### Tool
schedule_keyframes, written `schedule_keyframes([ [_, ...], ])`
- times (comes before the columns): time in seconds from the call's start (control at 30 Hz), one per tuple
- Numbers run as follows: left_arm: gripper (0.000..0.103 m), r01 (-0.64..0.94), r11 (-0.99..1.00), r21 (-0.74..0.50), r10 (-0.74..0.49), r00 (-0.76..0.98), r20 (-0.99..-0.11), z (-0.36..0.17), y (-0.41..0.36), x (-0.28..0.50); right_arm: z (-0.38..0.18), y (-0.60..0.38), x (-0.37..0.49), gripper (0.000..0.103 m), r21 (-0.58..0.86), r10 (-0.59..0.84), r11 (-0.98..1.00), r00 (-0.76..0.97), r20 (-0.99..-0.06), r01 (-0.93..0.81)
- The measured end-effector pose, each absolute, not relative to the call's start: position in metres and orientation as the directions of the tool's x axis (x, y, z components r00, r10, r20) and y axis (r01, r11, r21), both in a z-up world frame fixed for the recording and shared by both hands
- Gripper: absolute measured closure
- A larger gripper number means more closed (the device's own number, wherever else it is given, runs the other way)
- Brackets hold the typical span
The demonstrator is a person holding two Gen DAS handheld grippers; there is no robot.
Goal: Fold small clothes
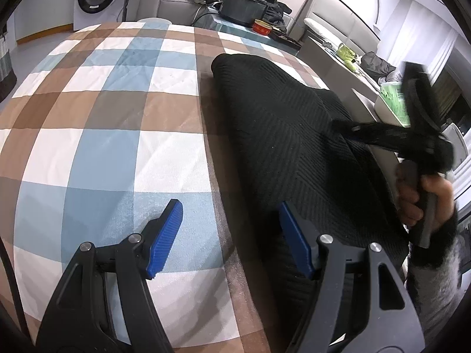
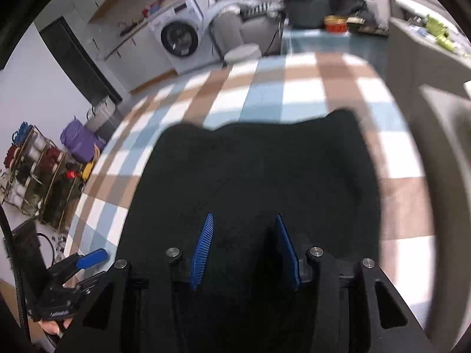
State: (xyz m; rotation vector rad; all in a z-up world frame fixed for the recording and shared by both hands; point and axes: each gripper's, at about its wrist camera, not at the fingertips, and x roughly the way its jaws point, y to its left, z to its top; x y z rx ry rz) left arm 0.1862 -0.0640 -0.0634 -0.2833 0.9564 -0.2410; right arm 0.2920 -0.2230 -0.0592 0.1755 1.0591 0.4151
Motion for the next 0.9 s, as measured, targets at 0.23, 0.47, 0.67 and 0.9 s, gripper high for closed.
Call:
schedule_keyframes([
  [0.23,0.038,0.056,0.935,-0.350,-0.321,0.555,-0.768,-0.064,-0.059,0.186,-0.038,-0.208,0.280,0.099,0.320,0.459,0.885,0.515,-0.724,-0.339],
  [0.47,0.038,0.072,0.934,-0.349,-0.325,0.577,-0.749,-0.052,-0.062,0.182,0.026,-0.222,0.241,0.099,0.233,0.395,0.917,0.661,-0.638,-0.323],
  [0.67,0.038,0.076,0.938,-0.339,-0.320,0.568,-0.758,-0.053,-0.069,0.180,-0.015,-0.238,0.267,0.099,0.154,0.252,0.966,0.614,-0.748,-0.208],
  [0.9,0.038,0.058,0.952,-0.301,-0.281,0.561,-0.779,-0.059,-0.070,0.179,-0.059,-0.258,0.284,0.087,0.235,0.269,0.963,0.481,-0.835,-0.131],
])
